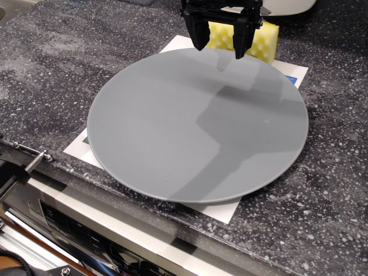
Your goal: Pick up sponge and wipe plate
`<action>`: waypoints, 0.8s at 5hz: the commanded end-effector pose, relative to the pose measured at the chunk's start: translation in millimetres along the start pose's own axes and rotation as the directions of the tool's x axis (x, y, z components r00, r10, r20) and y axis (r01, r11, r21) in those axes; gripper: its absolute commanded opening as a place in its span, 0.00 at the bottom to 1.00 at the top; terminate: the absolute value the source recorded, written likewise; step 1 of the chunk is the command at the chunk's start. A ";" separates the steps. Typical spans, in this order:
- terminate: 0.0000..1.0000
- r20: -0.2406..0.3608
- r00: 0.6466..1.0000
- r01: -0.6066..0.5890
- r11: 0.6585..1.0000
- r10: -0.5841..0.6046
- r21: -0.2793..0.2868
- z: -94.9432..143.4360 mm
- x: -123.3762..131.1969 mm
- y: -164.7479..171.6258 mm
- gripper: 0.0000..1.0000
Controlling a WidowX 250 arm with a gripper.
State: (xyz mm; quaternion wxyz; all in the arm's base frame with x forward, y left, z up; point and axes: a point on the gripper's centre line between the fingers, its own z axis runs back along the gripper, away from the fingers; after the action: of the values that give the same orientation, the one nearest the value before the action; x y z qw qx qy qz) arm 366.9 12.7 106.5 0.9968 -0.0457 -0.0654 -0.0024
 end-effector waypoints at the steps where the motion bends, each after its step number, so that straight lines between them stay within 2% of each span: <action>1: 0.00 0.000 1.000 0.000 1.000 0.000 0.000 0.0 0.0 0.0 1.00; 2: 0.00 0.072 0.966 -0.242 0.968 0.247 -0.071 13.7 9.3 5.5 1.00; 3: 0.00 0.159 0.868 -0.460 0.882 0.471 -0.100 20.0 25.5 3.9 1.00; 4: 0.00 0.283 0.706 -0.639 0.756 0.649 -0.142 20.8 39.2 -2.7 1.00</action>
State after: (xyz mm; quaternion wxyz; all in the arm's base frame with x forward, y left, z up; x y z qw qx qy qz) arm 405.8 8.6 103.2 0.9051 -0.0687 -0.1778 0.3801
